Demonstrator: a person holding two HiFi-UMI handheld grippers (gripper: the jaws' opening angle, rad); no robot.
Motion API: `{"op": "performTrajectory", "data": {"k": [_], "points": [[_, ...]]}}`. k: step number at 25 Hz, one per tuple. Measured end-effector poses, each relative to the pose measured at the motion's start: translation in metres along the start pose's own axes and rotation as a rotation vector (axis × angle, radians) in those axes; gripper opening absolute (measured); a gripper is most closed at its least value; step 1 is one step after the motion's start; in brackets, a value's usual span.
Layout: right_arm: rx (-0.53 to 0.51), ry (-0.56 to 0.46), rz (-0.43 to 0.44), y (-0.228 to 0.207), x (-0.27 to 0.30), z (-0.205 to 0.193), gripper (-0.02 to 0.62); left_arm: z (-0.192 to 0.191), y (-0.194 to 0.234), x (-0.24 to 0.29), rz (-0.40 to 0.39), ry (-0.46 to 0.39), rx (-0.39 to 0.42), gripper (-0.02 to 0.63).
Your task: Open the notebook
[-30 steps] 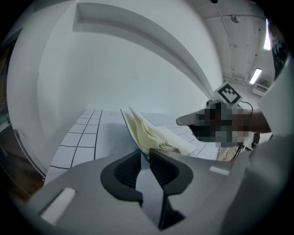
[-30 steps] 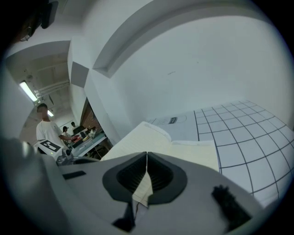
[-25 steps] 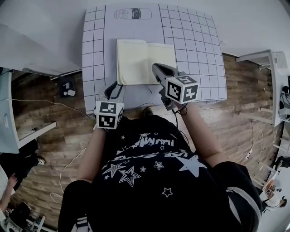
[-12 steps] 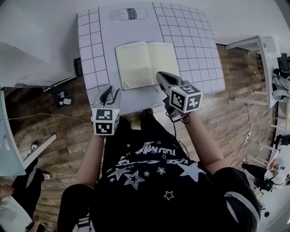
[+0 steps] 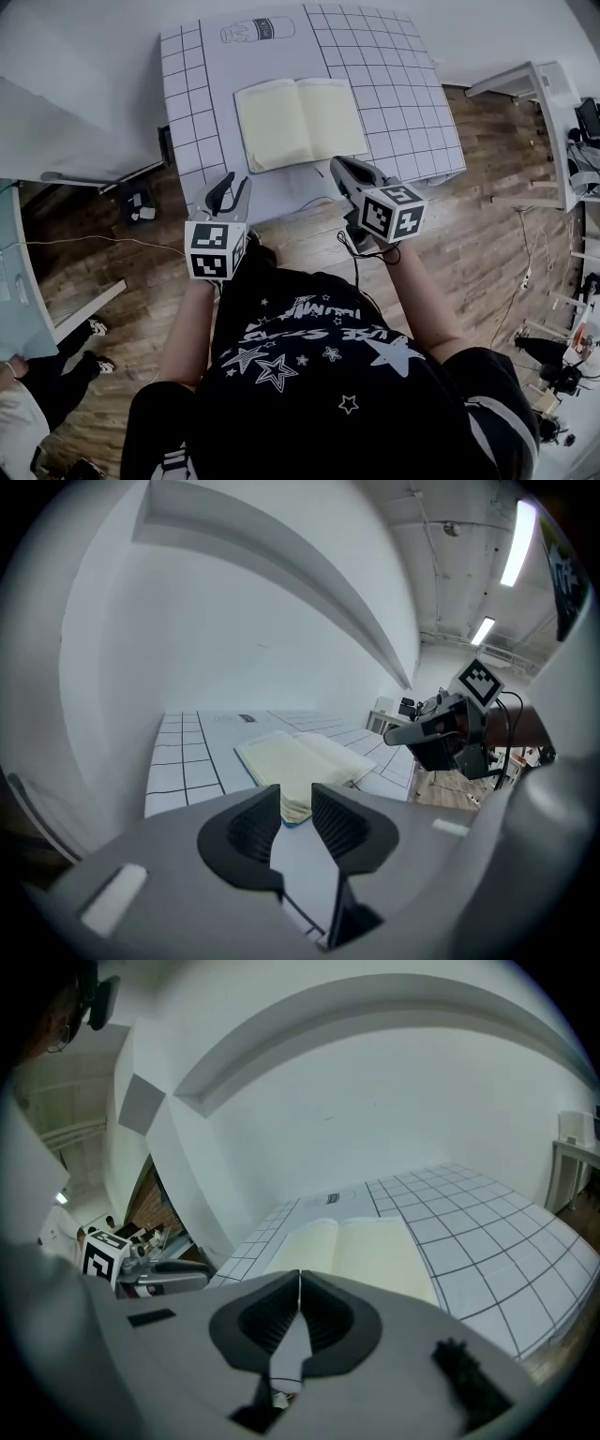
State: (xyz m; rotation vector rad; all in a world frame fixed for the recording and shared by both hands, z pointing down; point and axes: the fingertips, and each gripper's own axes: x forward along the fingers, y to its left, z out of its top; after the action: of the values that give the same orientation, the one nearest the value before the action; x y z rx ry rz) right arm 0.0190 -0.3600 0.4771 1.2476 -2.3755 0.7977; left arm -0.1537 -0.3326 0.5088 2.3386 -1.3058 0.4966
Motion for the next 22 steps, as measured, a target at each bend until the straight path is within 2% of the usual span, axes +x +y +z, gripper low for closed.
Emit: {"op": "performTrajectory", "data": {"k": [6,12,22], "points": [[0.018,-0.072,0.017,-0.009,-0.055,-0.016,0.017,-0.009,-0.052,-0.026,0.016,-0.034,-0.027,0.103],[0.051,-0.110,0.040,-0.016,-0.146,-0.067,0.017,-0.029,-0.121,-0.068,0.074,-0.076,-0.039,0.098],[0.063,-0.158,0.080,-0.023,-0.208,-0.096,0.017,-0.040,-0.169,-0.112,0.182,-0.094,-0.065,0.077]]}}
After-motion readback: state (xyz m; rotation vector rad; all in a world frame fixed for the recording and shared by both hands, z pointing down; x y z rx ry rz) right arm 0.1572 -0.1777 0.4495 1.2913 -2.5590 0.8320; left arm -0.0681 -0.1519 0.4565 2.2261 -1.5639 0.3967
